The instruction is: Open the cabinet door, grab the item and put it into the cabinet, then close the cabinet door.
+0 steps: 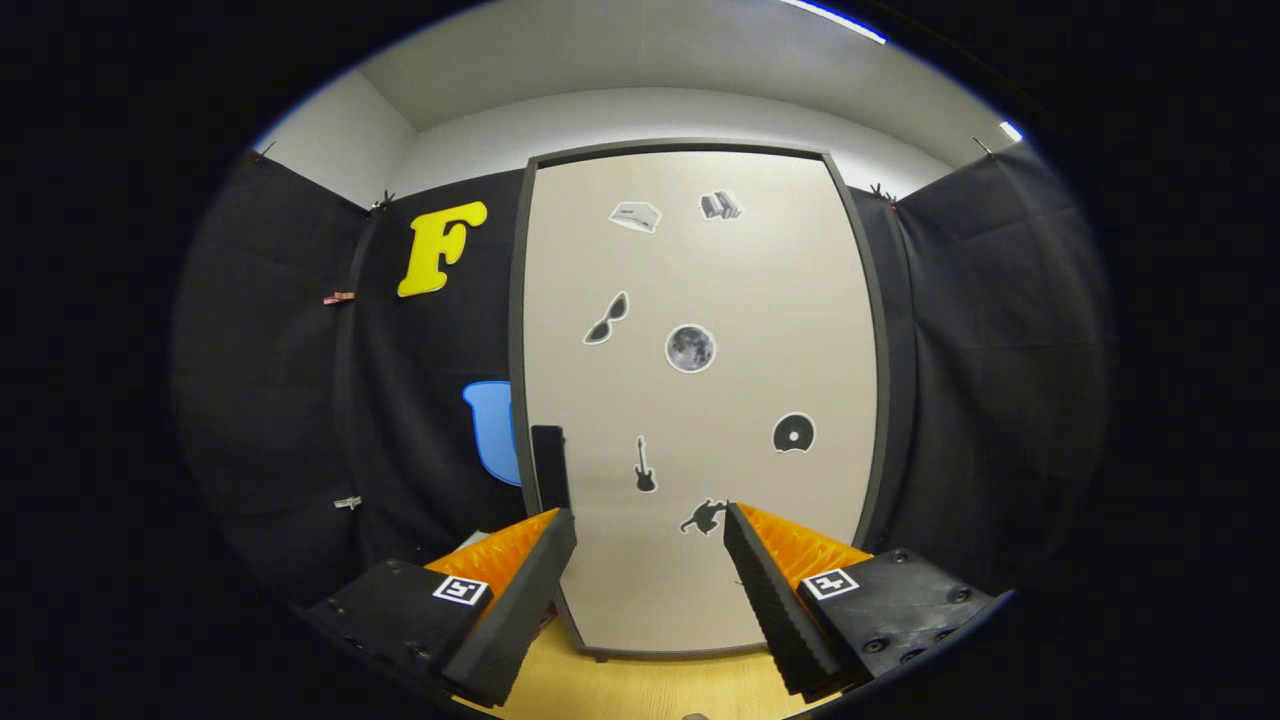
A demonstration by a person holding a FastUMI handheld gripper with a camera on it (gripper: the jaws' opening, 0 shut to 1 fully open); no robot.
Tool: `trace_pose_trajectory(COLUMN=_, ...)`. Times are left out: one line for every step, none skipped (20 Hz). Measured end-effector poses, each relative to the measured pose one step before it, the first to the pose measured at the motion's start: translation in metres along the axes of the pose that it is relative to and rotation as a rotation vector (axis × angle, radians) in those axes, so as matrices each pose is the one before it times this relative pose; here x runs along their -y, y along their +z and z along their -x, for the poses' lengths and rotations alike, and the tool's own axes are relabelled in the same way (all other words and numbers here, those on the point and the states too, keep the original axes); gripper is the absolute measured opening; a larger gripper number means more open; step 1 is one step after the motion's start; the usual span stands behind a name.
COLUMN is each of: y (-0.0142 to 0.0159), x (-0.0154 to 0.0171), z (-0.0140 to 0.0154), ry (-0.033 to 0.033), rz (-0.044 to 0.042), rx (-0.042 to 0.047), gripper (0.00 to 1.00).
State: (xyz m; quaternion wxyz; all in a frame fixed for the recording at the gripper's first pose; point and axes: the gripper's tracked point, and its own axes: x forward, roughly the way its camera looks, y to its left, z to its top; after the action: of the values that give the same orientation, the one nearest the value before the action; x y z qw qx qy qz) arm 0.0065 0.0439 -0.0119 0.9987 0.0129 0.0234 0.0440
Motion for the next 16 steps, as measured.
trace_pose_trajectory(y=-0.00219, x=-0.00494, z=-0.00103, ry=0.00613, rz=-0.0019, rx=-0.00519, gripper=0.98)
trace_pose_trajectory(y=-0.00231, x=-0.00318, z=-0.00184, ry=0.00029, rz=0.00314, rx=-0.00406, gripper=0.98)
trace_pose_trajectory(y=-0.00106, x=-0.00426, z=-0.00206, ry=-0.00118, rz=0.00595, rx=0.00198, gripper=0.98)
trace_pose_trajectory(y=-0.0016, x=-0.00472, z=-0.00233, ry=0.00177, rz=0.00412, rx=-0.00072, gripper=0.98)
trace_pose_trajectory(y=-0.00252, x=-0.00495, z=-0.00262, ry=0.00407, rz=0.0009, rx=-0.00157, gripper=0.98)
trace_pose_trajectory(y=-0.00134, x=-0.00558, z=-0.00301, ry=0.00507, rz=-0.00047, rx=0.00161, gripper=0.98)
trace_pose_trajectory(y=-0.00098, x=-0.00457, z=-0.00454, ry=0.00157, rz=0.00208, rx=0.00022, gripper=0.98)
trace_pose_trajectory(y=-0.00242, x=-0.00442, z=-0.00507, ry=0.00039, rz=0.00291, rx=0.00129, gripper=0.98)
trace_pose_trajectory(y=-0.00227, x=-0.006, z=-0.00437, ry=0.00724, rz=0.00457, rx=0.0003, gripper=0.98)
trace_pose_trajectory(y=-0.003, x=-0.00754, z=-0.00572, ry=0.01467, rz=0.00192, rx=-0.00187, gripper=0.98)
trace_pose_trajectory(y=-0.00425, x=-0.00699, z=-0.00631, ry=0.01462, rz=-0.00126, rx=-0.00887, gripper=0.98)
trace_pose_trajectory(y=-0.0051, x=-0.00422, z=-0.00806, ry=0.00645, rz=0.00113, rx=-0.01215, gripper=0.98)
trace_pose_trajectory(y=-0.0038, x=-0.00075, z=-0.00796, ry=-0.00909, rz=0.00442, rx=-0.00978, gripper=0.98)
trace_pose_trajectory(y=-0.00339, x=-0.00162, z=-0.00836, ry=-0.0087, rz=0.00766, rx=-0.00736, gripper=0.97)
trace_pose_trajectory(y=-0.0021, x=-0.00258, z=-0.00781, ry=-0.00196, rz=0.01148, rx=-0.00026, gripper=0.97)
trace_pose_trajectory(y=-0.00125, x=-0.00187, z=-0.00716, ry=-0.00308, rz=0.01311, rx=0.00208, gripper=0.97)
